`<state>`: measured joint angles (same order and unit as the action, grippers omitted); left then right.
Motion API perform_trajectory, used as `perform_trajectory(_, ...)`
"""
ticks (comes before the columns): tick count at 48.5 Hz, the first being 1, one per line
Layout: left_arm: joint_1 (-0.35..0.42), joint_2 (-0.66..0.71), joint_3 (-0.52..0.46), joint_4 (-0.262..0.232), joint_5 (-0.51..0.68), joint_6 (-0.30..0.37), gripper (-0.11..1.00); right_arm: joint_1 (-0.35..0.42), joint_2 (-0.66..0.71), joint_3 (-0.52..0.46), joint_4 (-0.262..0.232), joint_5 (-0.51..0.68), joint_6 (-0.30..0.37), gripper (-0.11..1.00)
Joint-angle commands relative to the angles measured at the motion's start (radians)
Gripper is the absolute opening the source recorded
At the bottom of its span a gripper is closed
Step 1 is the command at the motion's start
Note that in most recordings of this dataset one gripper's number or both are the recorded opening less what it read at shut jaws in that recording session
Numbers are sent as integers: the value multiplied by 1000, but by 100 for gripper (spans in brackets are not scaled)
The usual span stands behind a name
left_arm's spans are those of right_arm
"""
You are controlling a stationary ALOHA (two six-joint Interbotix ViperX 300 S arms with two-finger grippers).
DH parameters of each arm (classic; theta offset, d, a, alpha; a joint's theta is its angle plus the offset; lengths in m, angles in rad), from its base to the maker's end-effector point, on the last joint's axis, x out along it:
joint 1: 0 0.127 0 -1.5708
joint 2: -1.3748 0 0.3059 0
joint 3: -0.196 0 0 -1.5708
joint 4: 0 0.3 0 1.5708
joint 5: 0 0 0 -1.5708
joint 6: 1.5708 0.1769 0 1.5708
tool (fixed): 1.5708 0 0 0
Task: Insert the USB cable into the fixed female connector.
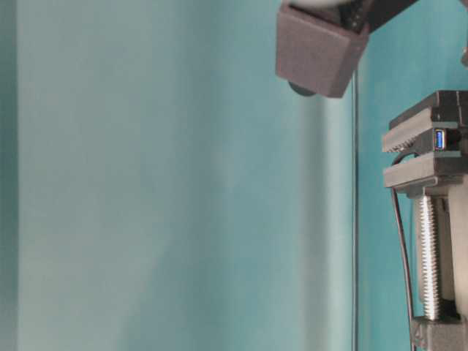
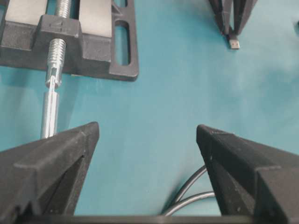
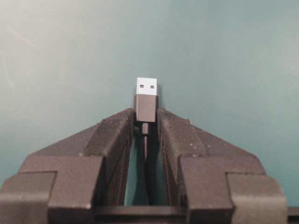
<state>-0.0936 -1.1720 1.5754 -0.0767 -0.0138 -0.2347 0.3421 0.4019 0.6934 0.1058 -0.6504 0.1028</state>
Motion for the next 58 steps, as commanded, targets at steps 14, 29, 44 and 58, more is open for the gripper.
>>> perform_trajectory(14, 2, 14, -12, 3, 2, -18, 100, 54, -54, 32, 290, -86, -169, 21)
perform_trajectory(29, 2, 14, -12, 5, 3, -18, 100, 150, -52, 25, 721, -227, -454, 21)
perform_trajectory(44, 2, 14, -14, 3, 3, -18, 100, 216, -48, -17, 1100, -399, -621, 21)
perform_trajectory(58, 2, 14, -14, 5, 3, -18, 100, 216, 63, -207, 1368, -517, -752, 21)
